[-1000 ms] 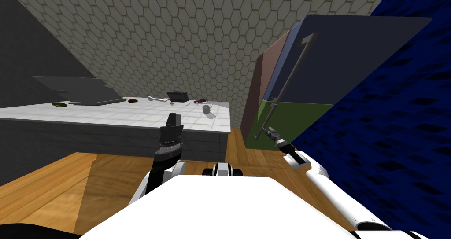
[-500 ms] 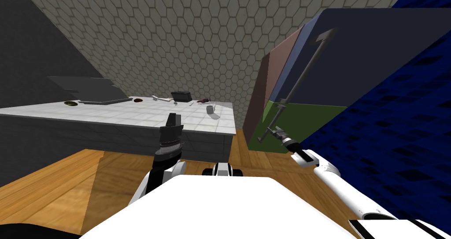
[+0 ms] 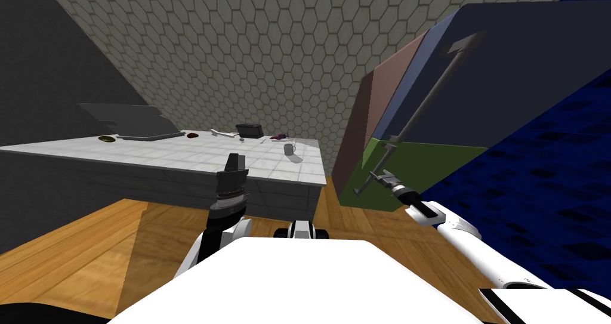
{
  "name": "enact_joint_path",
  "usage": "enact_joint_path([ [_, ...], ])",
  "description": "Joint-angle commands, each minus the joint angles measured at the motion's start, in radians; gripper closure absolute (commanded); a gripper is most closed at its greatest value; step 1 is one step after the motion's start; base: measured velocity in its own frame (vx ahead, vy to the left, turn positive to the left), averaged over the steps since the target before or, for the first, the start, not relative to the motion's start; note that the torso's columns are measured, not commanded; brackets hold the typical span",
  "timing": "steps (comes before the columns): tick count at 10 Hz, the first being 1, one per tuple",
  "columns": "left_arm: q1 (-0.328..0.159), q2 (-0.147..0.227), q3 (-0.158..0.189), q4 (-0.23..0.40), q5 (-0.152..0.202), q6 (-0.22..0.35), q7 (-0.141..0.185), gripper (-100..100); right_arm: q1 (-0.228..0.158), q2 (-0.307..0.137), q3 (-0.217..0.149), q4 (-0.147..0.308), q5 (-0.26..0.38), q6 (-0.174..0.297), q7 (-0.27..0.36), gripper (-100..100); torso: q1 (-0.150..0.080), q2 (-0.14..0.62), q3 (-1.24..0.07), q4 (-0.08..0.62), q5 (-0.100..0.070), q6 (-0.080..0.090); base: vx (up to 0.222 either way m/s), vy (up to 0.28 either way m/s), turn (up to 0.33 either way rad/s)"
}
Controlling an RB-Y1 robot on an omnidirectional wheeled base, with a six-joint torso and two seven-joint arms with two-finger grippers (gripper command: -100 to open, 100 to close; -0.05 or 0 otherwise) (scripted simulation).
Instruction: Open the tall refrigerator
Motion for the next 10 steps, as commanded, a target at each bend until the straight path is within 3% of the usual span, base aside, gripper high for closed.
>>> enact_joint_path([
  [1,0.0,0.0,0.0,0.0,0.0,0.0,0.0,0,-0.024,-0.042,0.003,0.066,-0.004,0.007,0.03,-100,0.003,-0.001,-0.001,0.0,0.001,-0.001,0.031,0.054,0.04],
  [3,0.0,0.0,0.0,0.0,0.0,0.0,0.0,0,-0.065,-0.111,0.007,0.154,-0.01,0.014,0.088,-100,0.004,-0.001,-0.001,0.0,0.002,0.0,0.039,0.091,0.082],
  [4,0.0,0.0,0.0,0.0,0.0,0.0,0.0,0,-0.065,-0.113,0.007,0.167,-0.01,0.014,0.088,-100,0.006,-0.002,-0.001,0.0,0.002,0.0,0.037,0.085,0.028],
  [5,0.0,0.0,0.0,0.0,0.0,0.0,0.0,0,-0.083,-0.147,0.009,0.211,-0.013,0.017,0.115,-100,0.003,-0.001,-0.001,0.0,0.001,0.0,0.034,0.076,0.052],
  [8,0.0,0.0,0.0,0.0,0.0,0.0,0.0,0,-0.101,-0.178,0.01,0.255,-0.016,0.02,0.141,-100,0.002,-0.001,-0.001,0.0,0.001,0.0,0.032,0.052,0.037],
  [10,0.0,0.0,0.0,0.0,0.0,0.0,0.0,0,-0.131,-0.235,0.013,0.328,-0.02,0.024,0.185,-100,0.003,-0.001,-0.001,0.0,0.001,0.0,0.045,0.066,0.06],
])
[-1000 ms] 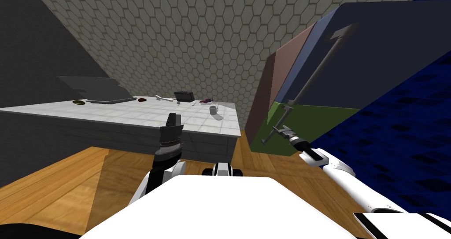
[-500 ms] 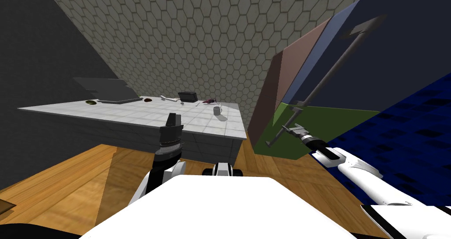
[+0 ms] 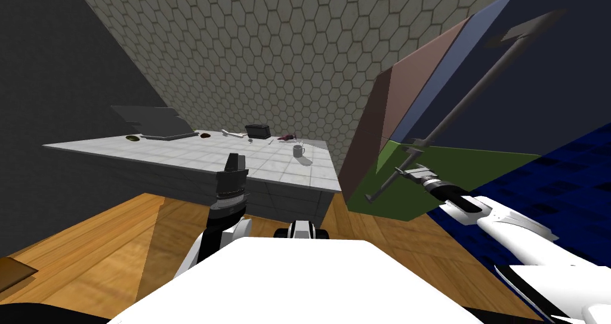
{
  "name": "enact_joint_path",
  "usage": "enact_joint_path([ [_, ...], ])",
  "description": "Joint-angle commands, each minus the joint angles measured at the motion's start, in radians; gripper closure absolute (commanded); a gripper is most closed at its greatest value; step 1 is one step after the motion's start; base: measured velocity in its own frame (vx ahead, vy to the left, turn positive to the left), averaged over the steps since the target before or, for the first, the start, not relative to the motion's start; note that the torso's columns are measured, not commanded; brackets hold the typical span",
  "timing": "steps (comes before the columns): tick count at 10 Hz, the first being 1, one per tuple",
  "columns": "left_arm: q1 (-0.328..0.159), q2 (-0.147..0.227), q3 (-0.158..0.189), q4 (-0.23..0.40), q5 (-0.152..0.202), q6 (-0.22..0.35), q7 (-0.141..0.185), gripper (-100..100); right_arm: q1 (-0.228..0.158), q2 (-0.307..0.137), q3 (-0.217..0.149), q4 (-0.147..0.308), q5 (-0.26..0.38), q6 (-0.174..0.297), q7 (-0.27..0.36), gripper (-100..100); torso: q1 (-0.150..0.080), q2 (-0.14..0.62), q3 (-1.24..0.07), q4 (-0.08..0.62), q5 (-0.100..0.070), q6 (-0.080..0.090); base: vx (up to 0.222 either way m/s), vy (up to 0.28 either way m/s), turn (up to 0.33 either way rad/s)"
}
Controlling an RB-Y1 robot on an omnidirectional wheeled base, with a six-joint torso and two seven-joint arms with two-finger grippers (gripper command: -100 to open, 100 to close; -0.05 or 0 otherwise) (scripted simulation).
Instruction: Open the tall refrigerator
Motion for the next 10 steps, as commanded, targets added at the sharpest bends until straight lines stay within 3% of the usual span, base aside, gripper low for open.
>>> enact_joint_path([
  [1,0.0,0.0,0.0,0.0,0.0,0.0,0.0,0,0.005,-0.035,-0.016,0.008,-0.011,0.01,0.046,-100,0.002,0.0,0.0,0.0,0.0,0.0,0.028,0.062,0.018],
  [3,0.0,0.0,0.0,0.0,0.0,0.0,0.0,0,-0.007,-0.059,-0.015,0.056,-0.013,0.012,0.064,-100,-0.003,0.002,0.001,0.0,-0.001,0.0,0.011,0.026,0.02],
  [9,0.0,0.0,0.0,0.0,0.0,0.0,0.0,0,-0.037,-0.119,-0.012,0.129,-0.018,0.015,0.11,-100,0.0,0.0,0.0,0.0,0.0,0.0,0.005,0.022,0.003],
  [10,0.0,0.0,0.0,0.0,0.0,0.0,0.0,0,-0.056,-0.109,0.001,0.152,-0.01,0.001,0.102,-100,0.0,0.0,0.0,0.0,0.0,0.0,-0.004,0.01,0.006],
])
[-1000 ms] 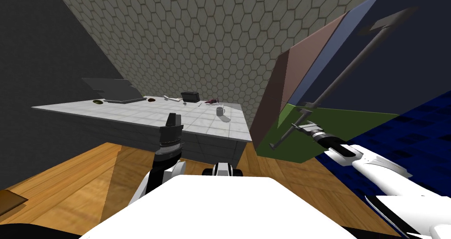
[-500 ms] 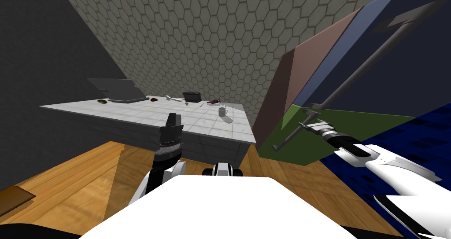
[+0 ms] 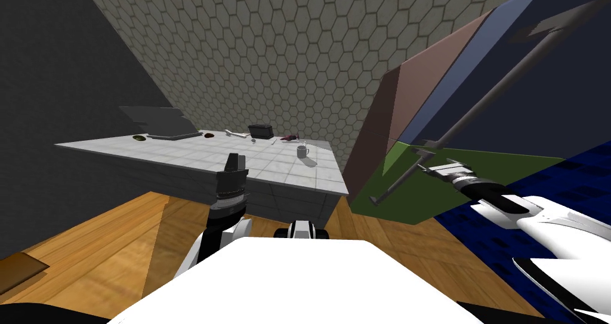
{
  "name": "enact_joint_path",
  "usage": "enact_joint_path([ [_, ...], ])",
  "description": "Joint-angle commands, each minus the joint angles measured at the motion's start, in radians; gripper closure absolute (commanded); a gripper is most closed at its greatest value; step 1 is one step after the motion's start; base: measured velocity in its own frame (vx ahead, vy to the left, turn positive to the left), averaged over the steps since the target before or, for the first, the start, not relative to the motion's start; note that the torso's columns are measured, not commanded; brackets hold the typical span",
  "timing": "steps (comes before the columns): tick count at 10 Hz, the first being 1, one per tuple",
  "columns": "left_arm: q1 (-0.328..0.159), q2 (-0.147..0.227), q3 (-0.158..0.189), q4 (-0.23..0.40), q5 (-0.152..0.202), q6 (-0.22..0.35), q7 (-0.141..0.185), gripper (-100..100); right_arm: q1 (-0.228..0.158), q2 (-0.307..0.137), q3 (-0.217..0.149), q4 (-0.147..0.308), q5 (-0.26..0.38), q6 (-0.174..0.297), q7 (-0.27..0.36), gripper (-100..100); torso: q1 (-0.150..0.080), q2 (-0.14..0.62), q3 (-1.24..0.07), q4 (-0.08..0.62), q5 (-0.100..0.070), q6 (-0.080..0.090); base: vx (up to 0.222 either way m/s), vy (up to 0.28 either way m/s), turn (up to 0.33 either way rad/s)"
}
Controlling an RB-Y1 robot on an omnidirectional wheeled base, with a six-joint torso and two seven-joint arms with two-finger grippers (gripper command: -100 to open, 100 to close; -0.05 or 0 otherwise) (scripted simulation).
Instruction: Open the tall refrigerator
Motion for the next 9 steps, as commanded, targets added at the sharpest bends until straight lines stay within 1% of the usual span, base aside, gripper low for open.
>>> enact_joint_path([
  [1,0.0,0.0,0.0,0.0,0.0,0.0,0.0,0,-0.023,0.018,-0.015,-0.014,0.052,0.026,-0.027,-100,-0.001,0.0,0.0,0.0,0.0,0.0,-0.028,-0.02,-0.002],
  [2,0.0,0.0,0.0,0.0,0.0,0.0,0.0,0,-0.023,0.018,-0.015,-0.014,0.064,0.026,-0.027,-100,-0.002,0.001,0.001,0.0,-0.001,0.0,-0.039,-0.029,0.005],
  [3,0.0,0.0,0.0,0.0,0.0,0.0,0.0,0,-0.042,0.036,-0.032,-0.037,0.096,0.059,-0.054,-100,-0.002,0.001,0.001,0.0,-0.001,0.0,-0.051,-0.056,0.001],
  [4,0.0,0.0,0.0,0.0,0.0,0.0,0.0,0,-0.042,0.036,-0.032,-0.037,0.122,0.059,-0.054,-100,-0.003,0.001,0.001,0.001,-0.001,0.0,-0.04,-0.054,0.003],
  [5,0.0,0.0,0.0,0.0,0.0,0.0,0.0,0,-0.061,0.055,-0.05,-0.059,0.152,0.092,-0.081,-100,-0.001,0.0,0.0,0.0,0.0,0.001,-0.048,-0.053,-0.006],
  [6,0.0,0.0,0.0,0.0,0.0,0.0,0.0,0,-0.061,0.055,-0.05,-0.059,0.187,0.092,-0.081,-100,-0.001,-0.001,0.0,0.0,0.0,0.0,-0.04,-0.035,0.01],
  [7,0.0,0.0,0.0,0.0,0.0,0.0,0.0,0,-0.08,0.074,-0.068,-0.081,0.22,0.125,-0.109,-100,-0.001,-0.002,-0.001,-0.001,0.0,0.0,-0.045,-0.037,0.0],
  [8,0.0,0.0,0.0,0.0,0.0,0.0,0.0,0,-0.08,0.074,-0.068,-0.081,0.251,0.125,-0.109,-100,-0.002,-0.001,-0.001,-0.001,-0.001,0.0,-0.038,-0.032,-0.001],
  [9,0.0,0.0,0.0,0.0,0.0,0.0,0.0,0,-0.099,0.092,-0.085,-0.104,0.283,0.158,-0.136,-100,-0.002,-0.002,-0.001,-0.001,-0.001,0.0,-0.038,-0.041,0.0],
])
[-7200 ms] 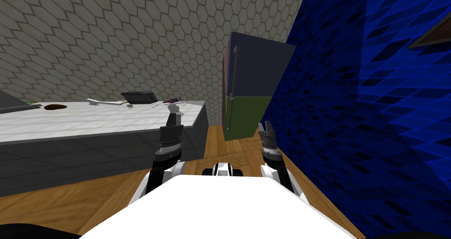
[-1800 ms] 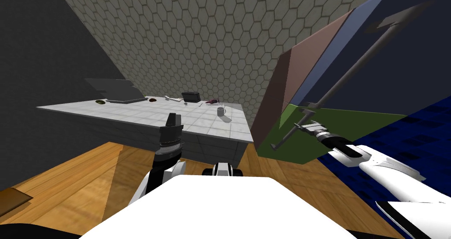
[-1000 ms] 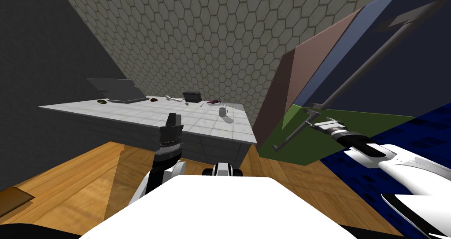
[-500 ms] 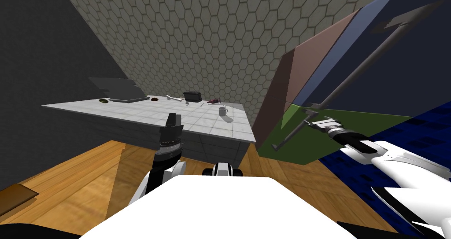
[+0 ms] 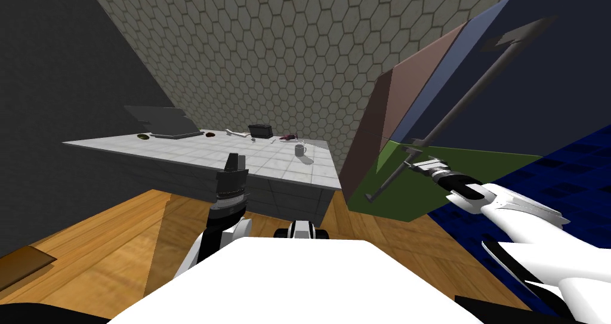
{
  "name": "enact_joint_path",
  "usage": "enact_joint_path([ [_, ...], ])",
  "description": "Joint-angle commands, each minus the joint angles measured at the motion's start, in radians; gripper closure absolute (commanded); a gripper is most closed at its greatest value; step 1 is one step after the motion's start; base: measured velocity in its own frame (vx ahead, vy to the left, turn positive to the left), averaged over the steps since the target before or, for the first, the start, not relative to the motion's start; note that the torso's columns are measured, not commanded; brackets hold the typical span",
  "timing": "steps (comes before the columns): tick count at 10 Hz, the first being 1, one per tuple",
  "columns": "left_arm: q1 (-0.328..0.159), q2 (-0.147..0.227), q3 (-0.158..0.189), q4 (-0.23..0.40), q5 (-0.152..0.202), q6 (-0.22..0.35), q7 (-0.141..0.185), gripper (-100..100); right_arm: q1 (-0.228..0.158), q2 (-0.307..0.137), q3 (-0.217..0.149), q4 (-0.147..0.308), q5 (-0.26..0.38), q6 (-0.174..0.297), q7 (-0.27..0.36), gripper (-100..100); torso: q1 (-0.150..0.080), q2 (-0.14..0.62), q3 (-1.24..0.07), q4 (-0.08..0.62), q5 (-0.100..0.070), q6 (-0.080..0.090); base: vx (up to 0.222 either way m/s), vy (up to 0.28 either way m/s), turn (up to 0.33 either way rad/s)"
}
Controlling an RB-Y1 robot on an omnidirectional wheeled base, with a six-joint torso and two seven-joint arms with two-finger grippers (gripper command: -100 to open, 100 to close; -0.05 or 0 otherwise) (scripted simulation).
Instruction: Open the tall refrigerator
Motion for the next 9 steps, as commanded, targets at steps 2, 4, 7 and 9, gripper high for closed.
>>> enact_joint_path([
  [2,0.0,0.0,0.0,0.0,0.0,0.0,0.0,0,-0.032,0.038,-0.041,-0.059,0.11,0.079,-0.059,-100,-0.001,-0.001,-0.001,0.0,0.0,0.0,-0.038,-0.036,0.001],
  [4,0.0,0.0,0.0,0.0,0.0,0.0,0.0,0,-0.032,0.038,-0.041,-0.059,0.144,0.079,-0.059,-100,0.0,0.0,0.0,0.0,0.0,0.0,-0.027,-0.028,0.008],
  [7,0.0,0.0,0.0,0.0,0.0,0.0,0.0,0,-0.07,0.076,-0.077,-0.104,0.24,0.145,-0.113,-100,-0.001,0.001,0.001,0.001,0.0,0.001,-0.037,-0.041,-0.001],
  [9,0.0,0.0,0.0,0.0,0.0,0.0,0.0,0,-0.089,0.094,-0.094,-0.126,0.296,0.178,-0.14,-100,-0.001,0.001,0.001,0.001,0.0,0.001,-0.04,-0.038,0.003],
])
